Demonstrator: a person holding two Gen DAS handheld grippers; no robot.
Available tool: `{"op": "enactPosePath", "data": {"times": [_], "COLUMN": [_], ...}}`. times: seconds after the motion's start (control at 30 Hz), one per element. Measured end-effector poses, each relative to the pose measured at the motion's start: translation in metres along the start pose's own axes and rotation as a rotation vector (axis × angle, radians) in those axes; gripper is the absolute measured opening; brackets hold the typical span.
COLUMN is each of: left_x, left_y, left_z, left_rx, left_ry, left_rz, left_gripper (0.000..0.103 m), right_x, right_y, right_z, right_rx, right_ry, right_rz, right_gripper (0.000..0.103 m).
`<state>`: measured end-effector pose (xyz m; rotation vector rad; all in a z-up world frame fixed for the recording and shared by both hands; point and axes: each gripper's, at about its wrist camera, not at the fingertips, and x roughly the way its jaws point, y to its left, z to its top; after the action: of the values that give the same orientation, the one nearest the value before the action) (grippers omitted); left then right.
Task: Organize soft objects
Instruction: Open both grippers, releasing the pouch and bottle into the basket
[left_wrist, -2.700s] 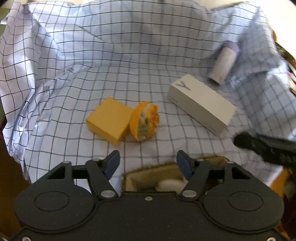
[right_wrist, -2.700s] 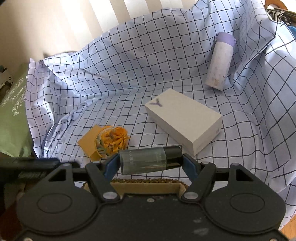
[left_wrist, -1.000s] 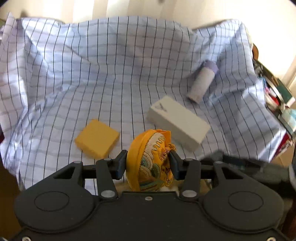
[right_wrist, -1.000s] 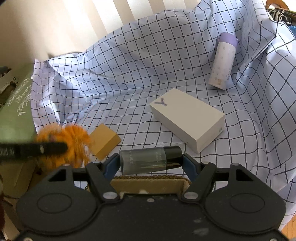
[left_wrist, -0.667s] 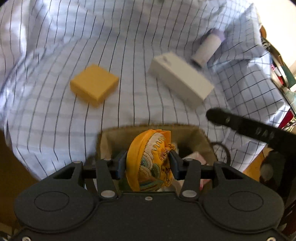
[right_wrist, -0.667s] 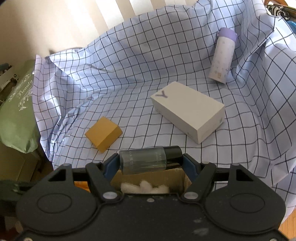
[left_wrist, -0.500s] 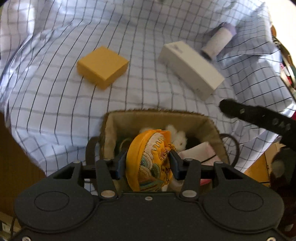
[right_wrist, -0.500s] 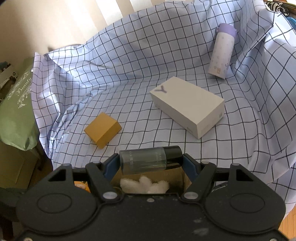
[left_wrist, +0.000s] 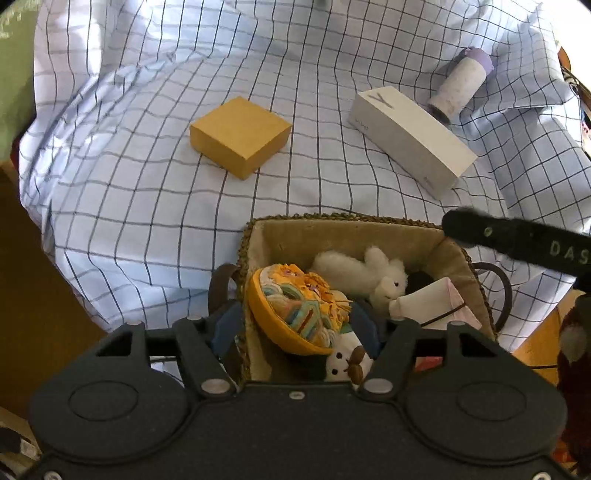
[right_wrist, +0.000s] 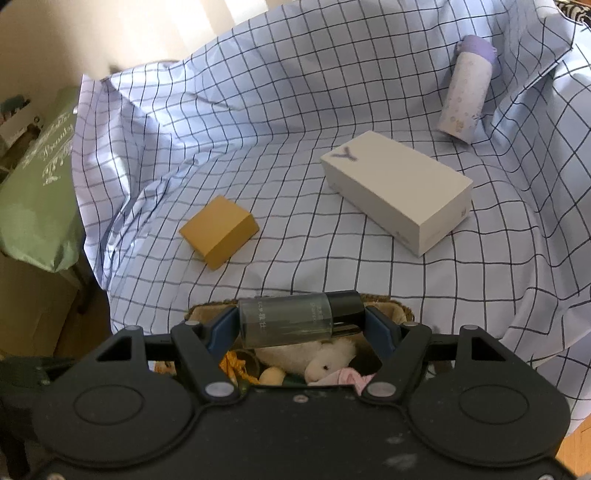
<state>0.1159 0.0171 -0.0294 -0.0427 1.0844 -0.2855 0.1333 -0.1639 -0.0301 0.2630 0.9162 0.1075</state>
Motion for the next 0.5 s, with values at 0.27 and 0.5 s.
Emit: {"op": "enactPosePath", "data": {"times": [0.27, 0.5], "left_x": [-0.011, -0.017], "left_y": [-0.011, -0.014], "left_z": [-0.004, -0.010], "left_rx": [0.066, 0.047], "left_ry": [-0.085, -0.108], "left_rz": [0.091, 0.090], "left_gripper": [0.069, 0.069], "right_x": [-0.002, -0.017], "right_y": [0.001, 0.003], "right_z": [-0.008, -0.012], "right_rx": [-0.017, -0.023], "right_ry": [0.002, -0.053], "right_rz": [-0.020, -0.031], "right_gripper": [0.073, 0.077]}}
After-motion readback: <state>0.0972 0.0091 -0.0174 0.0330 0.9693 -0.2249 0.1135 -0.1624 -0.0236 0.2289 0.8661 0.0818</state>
